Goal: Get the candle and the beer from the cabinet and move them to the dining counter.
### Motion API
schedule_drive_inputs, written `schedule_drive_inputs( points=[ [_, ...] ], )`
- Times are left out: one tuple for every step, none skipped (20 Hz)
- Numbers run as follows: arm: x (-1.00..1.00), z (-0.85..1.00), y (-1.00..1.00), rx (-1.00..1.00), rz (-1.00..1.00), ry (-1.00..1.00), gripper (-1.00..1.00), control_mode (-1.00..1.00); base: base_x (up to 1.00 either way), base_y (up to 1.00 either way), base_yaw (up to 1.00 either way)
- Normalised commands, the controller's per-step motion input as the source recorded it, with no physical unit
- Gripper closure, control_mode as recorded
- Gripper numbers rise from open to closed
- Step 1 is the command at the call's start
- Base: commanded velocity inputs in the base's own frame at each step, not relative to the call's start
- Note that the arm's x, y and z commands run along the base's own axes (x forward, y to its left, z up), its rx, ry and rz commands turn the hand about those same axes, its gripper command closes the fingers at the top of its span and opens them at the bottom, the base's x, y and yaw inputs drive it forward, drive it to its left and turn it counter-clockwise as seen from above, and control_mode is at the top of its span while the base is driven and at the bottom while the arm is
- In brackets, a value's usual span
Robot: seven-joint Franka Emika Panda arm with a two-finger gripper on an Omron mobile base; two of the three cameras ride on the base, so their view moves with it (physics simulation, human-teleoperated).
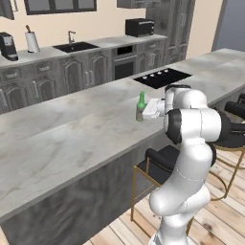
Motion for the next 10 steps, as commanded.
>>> schedule_drive_inputs(
  points=[
    [0.32, -0.17, 0.02, 0.00, 0.00, 0.00, 1.00, -1.00, 0.00, 0.00, 0.00],
    [0.34, -0.17, 0.03, 0.00, 0.00, 0.00, 1.00, -1.00, 0.00, 0.00, 0.00],
    [0.32, -0.19, 0.06, 0.00, 0.00, 0.00, 1.00, -1.00, 0.00, 0.00, 0.00],
    [0.32, -0.18, 0.06, 0.00, 0.00, 0.00, 1.00, -1.00, 0.00, 0.00, 0.00],
    [0.28, -0.17, 0.00, 0.00, 0.00, 0.00, 1.00, -1.00, 0.00, 0.00, 0.00],
    [0.26, -0.17, 0.00, 0.00, 0.00, 0.00, 1.00, -1.00, 0.00, 0.00, 0.00],
    [0.22, -0.19, 0.00, 0.00, 0.00, 0.00, 1.00, -1.00, 0.00, 0.00, 0.00],
    [0.24, -0.21, 0.00, 0.00, 0.00, 0.00, 1.00, -1.00, 0.00, 0.00, 0.00],
    [0.27, -0.21, 0.00, 0.00, 0.00, 0.00, 1.00, -1.00, 0.00, 0.00, 0.00],
    [0.27, -0.23, 0.00, -0.01, 0.00, 0.00, 1.00, -1.00, 0.00, 0.00, 0.00]
  ],
)
